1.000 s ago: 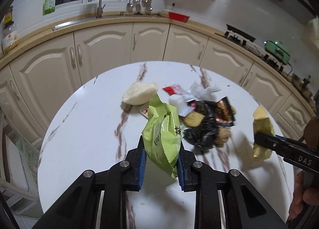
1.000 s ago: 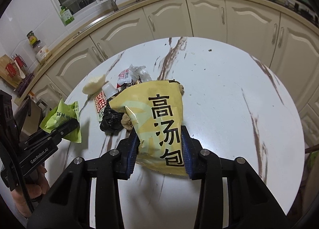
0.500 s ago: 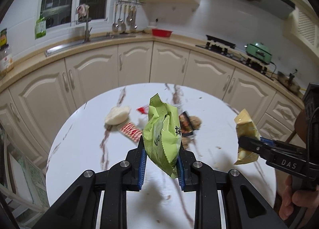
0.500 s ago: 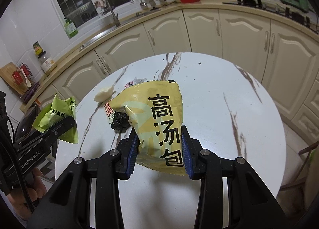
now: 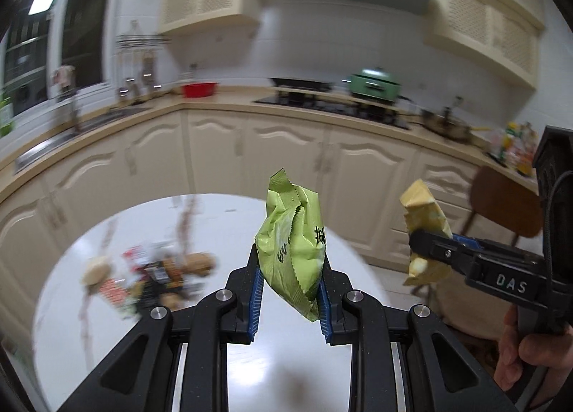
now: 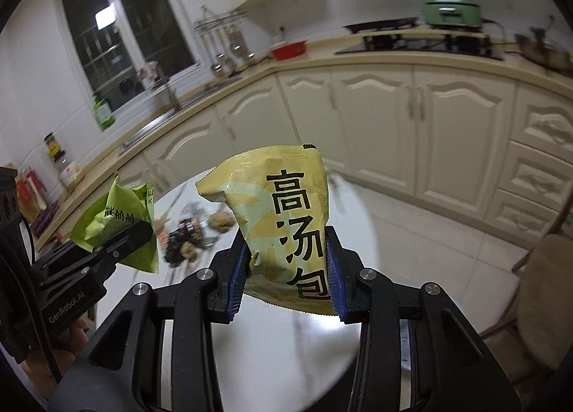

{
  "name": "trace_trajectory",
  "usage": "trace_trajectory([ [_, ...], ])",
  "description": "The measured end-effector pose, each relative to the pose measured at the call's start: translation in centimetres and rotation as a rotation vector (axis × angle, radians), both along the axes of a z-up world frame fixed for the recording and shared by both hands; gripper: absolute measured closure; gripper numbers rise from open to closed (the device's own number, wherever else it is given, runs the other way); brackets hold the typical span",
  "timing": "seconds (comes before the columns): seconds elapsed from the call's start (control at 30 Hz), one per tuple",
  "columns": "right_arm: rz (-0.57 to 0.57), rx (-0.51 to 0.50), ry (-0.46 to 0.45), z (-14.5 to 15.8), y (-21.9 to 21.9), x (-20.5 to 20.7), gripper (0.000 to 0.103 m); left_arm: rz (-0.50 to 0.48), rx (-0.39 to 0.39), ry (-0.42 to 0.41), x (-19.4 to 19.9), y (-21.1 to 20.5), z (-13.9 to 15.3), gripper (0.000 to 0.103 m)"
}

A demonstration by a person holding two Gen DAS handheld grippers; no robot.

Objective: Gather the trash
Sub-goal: 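Carry the green and yellow packets to the blue bin and open both tools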

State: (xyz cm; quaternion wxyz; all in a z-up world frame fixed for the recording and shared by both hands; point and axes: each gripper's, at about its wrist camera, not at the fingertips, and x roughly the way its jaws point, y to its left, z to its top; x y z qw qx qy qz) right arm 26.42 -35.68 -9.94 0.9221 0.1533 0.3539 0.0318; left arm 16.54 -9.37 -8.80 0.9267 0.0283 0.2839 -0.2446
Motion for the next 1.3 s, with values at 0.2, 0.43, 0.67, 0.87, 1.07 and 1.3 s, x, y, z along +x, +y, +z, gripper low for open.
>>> trace_trajectory([
  [0.2, -0.15, -0.001, 0.013, -0.3, -6.8, -3.3, 0.066, -0.133, 0.01, 0.018, -0.5, -7.4, -0.5, 0.081],
  [0.43, -0.297, 0.021, 0.11, -4.5, -14.9, -6.0, 0.066, -0.245, 0.036, 0.114, 0.5, -14.9, -3.3, 0.081],
  [0.67, -0.364, 0.093, 0.241, -11.8, -20.9, -6.1, 0.066, -0.317, 0.114, 0.233, 3.0, -21.0, -7.8, 0.081],
  [0.87, -0.38, 0.171, 0.345, -18.2, -24.2, -5.6, 0.066, -0.332, 0.182, 0.341, 9.2, -26.8, -11.0, 0.081],
  [1.07, -0.382, 0.224, 0.421, -23.0, -26.0, -4.5, 0.066, -0.332, 0.25, 0.428, 15.3, -33.2, -14.2, 0.081],
  [1.3, -0.376, 0.252, 0.466, -26.2, -27.4, -3.1, 0.064, -0.311, 0.316, 0.485, 18.4, -38.0, -18.0, 0.067],
])
